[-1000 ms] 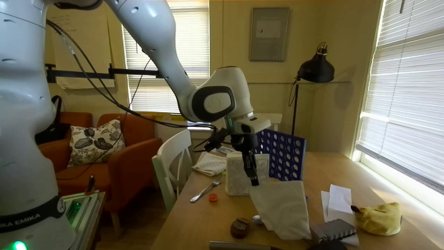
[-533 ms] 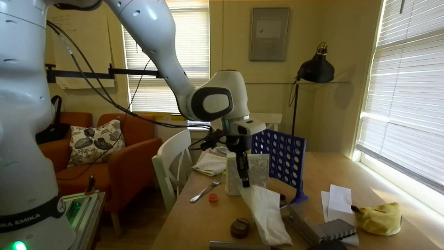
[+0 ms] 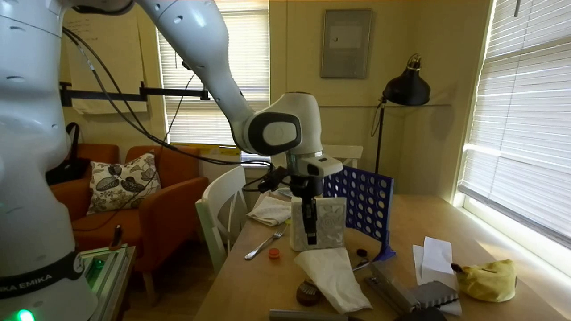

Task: Place one napkin on the table.

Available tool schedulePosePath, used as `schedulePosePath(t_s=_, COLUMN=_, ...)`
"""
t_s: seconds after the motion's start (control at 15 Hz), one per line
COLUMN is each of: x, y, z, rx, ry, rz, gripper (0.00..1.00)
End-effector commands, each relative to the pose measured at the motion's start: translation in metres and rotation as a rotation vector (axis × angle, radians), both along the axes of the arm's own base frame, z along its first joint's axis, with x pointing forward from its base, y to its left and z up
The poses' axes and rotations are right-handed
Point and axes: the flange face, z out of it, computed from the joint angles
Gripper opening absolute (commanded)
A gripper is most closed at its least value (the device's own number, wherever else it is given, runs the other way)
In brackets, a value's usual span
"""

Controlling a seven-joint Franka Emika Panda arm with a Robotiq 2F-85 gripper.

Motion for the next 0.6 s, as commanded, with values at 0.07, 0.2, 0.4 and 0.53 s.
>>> schedulePosePath(t_s=0.07, x=-0.013, y=0.014, z=0.080, rx=0.085, ry=0.010, rz=0.033, gripper=0.62)
schedulePosePath(t_s=0.2, x=-0.026, y=0.012, z=0.119, rx=0.111, ry=0.044, rz=0.025, gripper=0.76)
schedulePosePath(t_s=0.4, x=-0.047, y=-0.005, z=0.181, rx=0.165, ry=0.096, rz=0.015, gripper=0.96)
schedulePosePath(t_s=0.53, x=-0.058, y=-0.017, z=0.209, rx=0.192, ry=0.134, rz=0.009, gripper=1.00)
